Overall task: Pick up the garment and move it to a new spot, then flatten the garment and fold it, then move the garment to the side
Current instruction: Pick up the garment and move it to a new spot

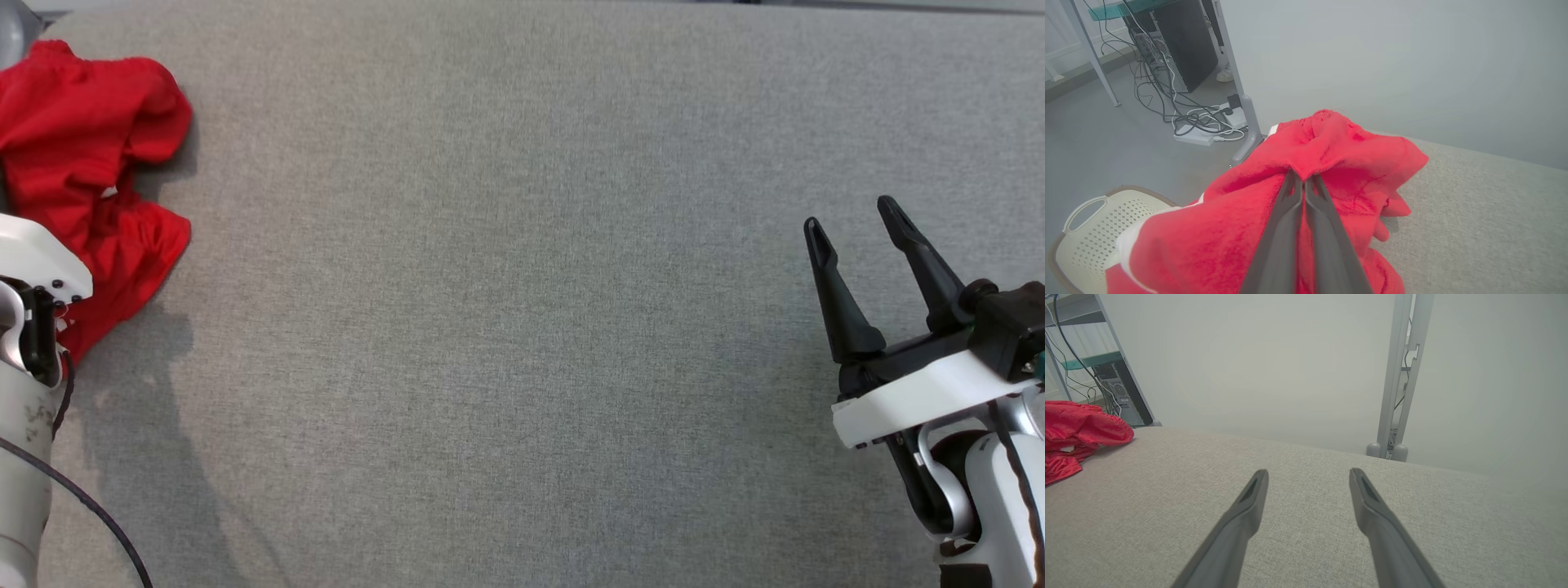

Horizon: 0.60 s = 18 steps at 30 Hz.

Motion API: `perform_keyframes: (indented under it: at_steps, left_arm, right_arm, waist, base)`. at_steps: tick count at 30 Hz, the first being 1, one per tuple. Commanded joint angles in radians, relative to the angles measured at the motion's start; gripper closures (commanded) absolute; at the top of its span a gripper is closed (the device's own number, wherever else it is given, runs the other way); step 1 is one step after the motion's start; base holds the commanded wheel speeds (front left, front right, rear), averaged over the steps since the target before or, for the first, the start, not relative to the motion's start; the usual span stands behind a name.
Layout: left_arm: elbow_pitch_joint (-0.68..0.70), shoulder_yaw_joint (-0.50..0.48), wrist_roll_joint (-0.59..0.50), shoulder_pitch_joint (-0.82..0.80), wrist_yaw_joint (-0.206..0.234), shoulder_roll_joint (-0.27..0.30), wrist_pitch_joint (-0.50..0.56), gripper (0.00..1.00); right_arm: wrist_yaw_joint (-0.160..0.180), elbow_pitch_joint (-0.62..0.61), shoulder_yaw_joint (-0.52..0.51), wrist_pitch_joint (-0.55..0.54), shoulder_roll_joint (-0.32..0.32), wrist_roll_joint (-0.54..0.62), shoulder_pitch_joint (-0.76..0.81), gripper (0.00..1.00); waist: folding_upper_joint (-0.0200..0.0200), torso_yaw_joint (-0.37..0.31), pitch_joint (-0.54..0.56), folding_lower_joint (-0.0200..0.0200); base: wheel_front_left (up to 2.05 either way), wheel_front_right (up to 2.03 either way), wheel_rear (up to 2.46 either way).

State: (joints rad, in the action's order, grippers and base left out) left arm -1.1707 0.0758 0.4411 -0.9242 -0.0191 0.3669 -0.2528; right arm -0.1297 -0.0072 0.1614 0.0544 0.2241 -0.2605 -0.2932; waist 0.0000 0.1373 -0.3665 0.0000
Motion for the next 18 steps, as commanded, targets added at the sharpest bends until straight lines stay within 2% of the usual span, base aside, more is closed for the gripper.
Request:
perform_keyframes:
  at_steps: [1,5,18]
  left_arm:
    - [0.024,-0.001,-0.007,0.026,0.004,-0.002,-0.008,1.00]
    - [0.116,-0.014,-0.019,0.064,0.023,-0.011,-0.012,1.00]
    - [0.696,-0.042,-0.116,0.500,0.131,-0.085,-0.012,1.00]
  right_arm:
    - [-0.002,0.010,-0.009,0.010,-0.005,0.000,0.017,0.00]
    - [-0.002,0.019,-0.013,0.018,-0.021,0.000,0.031,0.00]
    - [-0.002,0.052,-0.026,0.031,-0.073,0.003,0.128,0.00]
  waist:
    - [0.0000,-0.002,0.036,0.0000]
    - [0.0000,-0.003,0.072,0.0000]
    - [0.0000,-0.046,0.234,0.0000]
  base:
    - [0.00,0.00,0.00]
    - [0.00,0.00,0.00]
    - [0.00,0.00,0.00]
